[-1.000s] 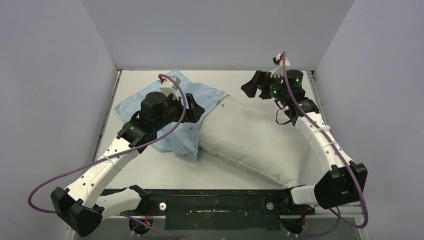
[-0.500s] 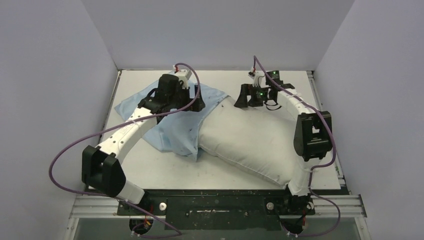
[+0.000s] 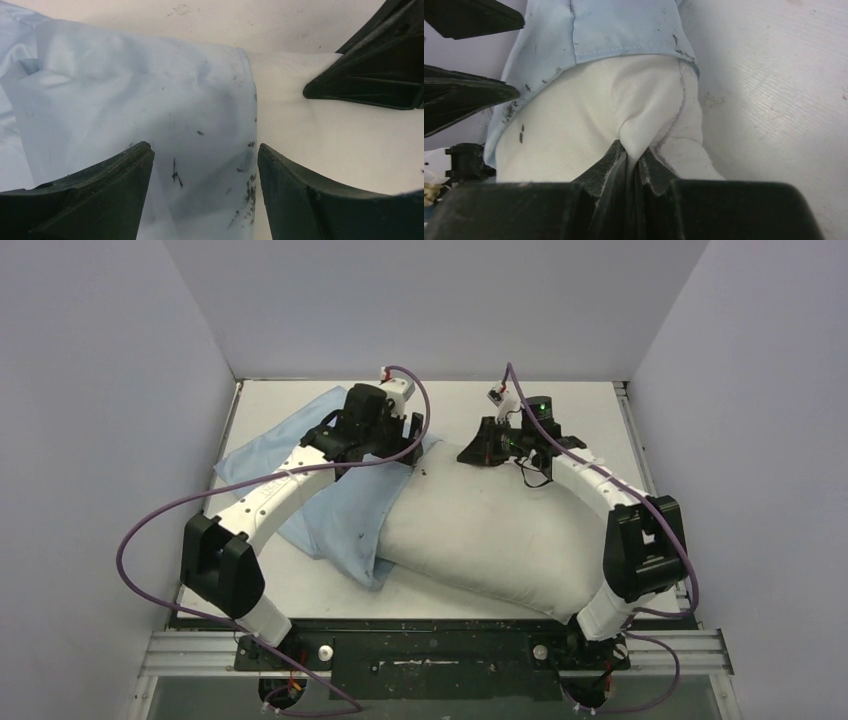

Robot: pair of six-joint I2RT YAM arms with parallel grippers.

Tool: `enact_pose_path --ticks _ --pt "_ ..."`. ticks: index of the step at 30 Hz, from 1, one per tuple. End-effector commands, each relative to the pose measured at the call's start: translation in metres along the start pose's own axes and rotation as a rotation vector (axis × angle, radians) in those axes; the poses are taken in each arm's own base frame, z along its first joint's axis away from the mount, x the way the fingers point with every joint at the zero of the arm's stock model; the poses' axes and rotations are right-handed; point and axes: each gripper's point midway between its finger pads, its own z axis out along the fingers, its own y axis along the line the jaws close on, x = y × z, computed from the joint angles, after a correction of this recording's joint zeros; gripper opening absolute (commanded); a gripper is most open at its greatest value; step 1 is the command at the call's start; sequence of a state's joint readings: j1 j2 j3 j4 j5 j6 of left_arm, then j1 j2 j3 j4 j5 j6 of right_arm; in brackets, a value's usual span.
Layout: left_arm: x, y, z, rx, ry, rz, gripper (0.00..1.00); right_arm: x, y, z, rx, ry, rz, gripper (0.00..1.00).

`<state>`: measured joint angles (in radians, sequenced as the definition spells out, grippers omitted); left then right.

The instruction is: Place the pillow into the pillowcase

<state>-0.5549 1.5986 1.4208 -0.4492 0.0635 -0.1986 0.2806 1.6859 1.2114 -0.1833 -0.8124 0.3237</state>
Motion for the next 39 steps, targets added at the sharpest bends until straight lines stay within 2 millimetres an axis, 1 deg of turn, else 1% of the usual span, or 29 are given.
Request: enact_pose_path --ticks 1,3,4,5,7,9,10,11,13,15,16,18,21,23,25,26,28,30,32,35,38,39 --pt "-0.021 -0.012 -0.002 0.025 -0.059 0.044 0.74 -0.046 0.054 -0.022 -0.099 -0.209 -0.050 0.00" --pt "-0.020 -0.016 0.001 0.028 -0.058 0.047 0.73 -0.049 0.063 -0.025 -0.109 -0.233 -0.052 0.00" --pt "-0.020 -0.018 0.004 0.029 -0.058 0.049 0.67 -0.048 0.066 -0.025 -0.114 -0.239 -0.053 0.00" --pt "-0.020 -0.019 0.006 0.033 -0.059 0.048 0.60 -0.048 0.070 -0.025 -0.121 -0.246 -0.052 0.00" --pt "-0.020 -0.022 0.012 0.049 -0.058 0.045 0.40 -0.046 0.078 -0.024 -0.142 -0.260 -0.047 0.00" --pt "-0.023 -0.030 0.016 0.078 -0.065 0.041 0.14 -0.044 0.083 -0.023 -0.158 -0.268 -0.042 0.00" --pt "-0.026 -0.036 0.016 0.092 -0.071 0.040 0.02 -0.044 0.085 -0.023 -0.159 -0.271 -0.040 0.00" --pt "-0.032 -0.041 0.015 0.110 -0.083 0.036 0.00 -0.044 0.086 -0.024 -0.162 -0.274 -0.039 0.00" --pt "-0.048 -0.058 0.007 0.179 -0.123 0.016 0.00 -0.046 0.087 -0.024 -0.161 -0.287 -0.028 0.00" --pt "-0.072 -0.080 -0.006 0.275 -0.185 -0.031 0.00 -0.048 0.090 -0.026 -0.167 -0.313 0.007 0.00" --pt "-0.086 -0.091 -0.014 0.332 -0.224 -0.053 0.00 -0.051 0.094 -0.029 -0.182 -0.337 0.010 0.00" --pt "-0.111 -0.112 -0.031 0.442 -0.298 -0.112 0.00 -0.056 0.095 -0.033 -0.178 -0.381 0.026 0.00" --pt "-0.143 -0.139 -0.054 0.604 -0.400 -0.189 0.00 -0.066 0.092 -0.041 -0.140 -0.462 0.042 0.00" --pt "-0.152 -0.154 -0.064 0.705 -0.429 -0.231 0.00 -0.072 0.084 -0.044 -0.102 -0.522 0.078 0.00" --pt "-0.154 -0.166 -0.067 0.787 -0.438 -0.274 0.00 -0.079 0.076 -0.050 -0.077 -0.603 0.116 0.00" --pt "-0.151 -0.171 -0.066 0.820 -0.434 -0.293 0.00 -0.082 0.073 -0.053 -0.069 -0.646 0.138 0.00" --pt "-0.140 -0.181 -0.061 0.858 -0.404 -0.314 0.00 -0.087 0.060 -0.060 -0.023 -0.729 0.188 0.00" --pt "-0.124 -0.189 -0.051 0.854 -0.355 -0.302 0.00 -0.090 0.046 -0.065 0.042 -0.783 0.228 0.00" --pt "-0.114 -0.197 -0.048 0.862 -0.340 -0.278 0.00 -0.093 0.033 -0.073 0.095 -0.841 0.263 0.00" --pt "-0.106 -0.198 -0.046 0.873 -0.324 -0.293 0.00 -0.092 0.018 -0.080 0.147 -0.895 0.304 0.00" --pt "-0.101 -0.193 -0.037 0.851 -0.292 -0.268 0.00 -0.090 0.008 -0.078 0.179 -0.887 0.313 0.00" --pt "-0.099 -0.190 -0.034 0.844 -0.276 -0.263 0.00 -0.089 0.005 -0.077 0.193 -0.873 0.314 0.04"
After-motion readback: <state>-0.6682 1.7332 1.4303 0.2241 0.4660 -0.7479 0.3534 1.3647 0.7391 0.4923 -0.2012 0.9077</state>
